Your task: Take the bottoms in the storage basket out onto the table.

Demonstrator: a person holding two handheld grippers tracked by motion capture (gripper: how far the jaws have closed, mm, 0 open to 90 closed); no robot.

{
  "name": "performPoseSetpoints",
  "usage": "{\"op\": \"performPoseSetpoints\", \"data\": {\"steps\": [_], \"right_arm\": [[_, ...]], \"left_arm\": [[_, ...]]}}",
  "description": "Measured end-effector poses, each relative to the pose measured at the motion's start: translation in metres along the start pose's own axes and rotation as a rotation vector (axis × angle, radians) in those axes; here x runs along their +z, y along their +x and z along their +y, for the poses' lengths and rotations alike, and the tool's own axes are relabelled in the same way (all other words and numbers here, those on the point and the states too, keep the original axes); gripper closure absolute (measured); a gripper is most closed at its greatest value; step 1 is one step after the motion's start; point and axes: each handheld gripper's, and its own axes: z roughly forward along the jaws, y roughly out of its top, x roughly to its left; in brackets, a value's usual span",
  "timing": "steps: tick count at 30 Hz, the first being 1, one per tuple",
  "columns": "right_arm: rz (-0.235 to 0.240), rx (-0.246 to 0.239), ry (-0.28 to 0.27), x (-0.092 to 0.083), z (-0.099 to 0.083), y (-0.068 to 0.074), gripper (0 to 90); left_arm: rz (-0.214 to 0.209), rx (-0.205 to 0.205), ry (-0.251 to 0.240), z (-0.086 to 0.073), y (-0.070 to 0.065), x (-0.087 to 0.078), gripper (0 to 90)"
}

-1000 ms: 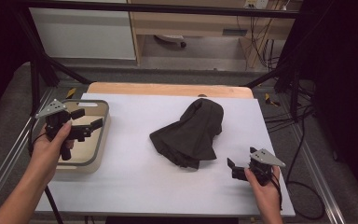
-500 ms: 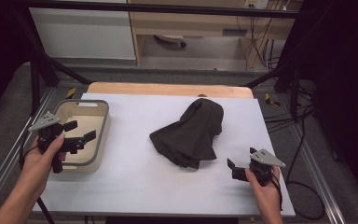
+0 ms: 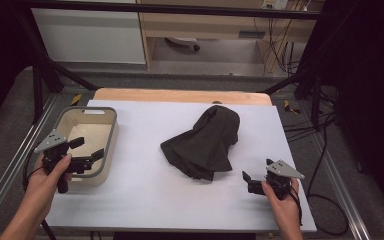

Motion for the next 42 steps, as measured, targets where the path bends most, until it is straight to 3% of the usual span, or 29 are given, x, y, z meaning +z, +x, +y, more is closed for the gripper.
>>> {"op": "performPoseSetpoints", "data": {"steps": [4,8,16,19,32,42], "right_arm": [[0.001,0.000,0.006,0.000,0.000,0.000,2.2],[0.002,-0.002,0.010,0.000,0.000,0.001,2.1],[0.007,-0.007,0.018,0.001,0.000,0.002,2.2],[0.009,-0.006,0.020,0.002,0.000,0.002,2.1],[0.013,-0.018,0.031,0.003,-0.001,0.004,2.1],[0.019,-0.021,0.039,0.004,-0.001,0.005,2.2]], "left_arm": [[-0.019,-0.003,0.011,-0.006,-0.005,0.003,6.7],[-0.003,0.044,0.021,-0.008,-0.011,0.003,6.7],[-0.004,0.060,0.023,-0.014,-0.018,0.002,6.7],[-0.002,0.083,0.031,-0.016,-0.020,0.002,6.6],[0.004,0.082,0.046,-0.032,-0.015,0.002,6.5],[0.017,0.122,0.051,-0.038,-0.018,0.003,6.3]]}}
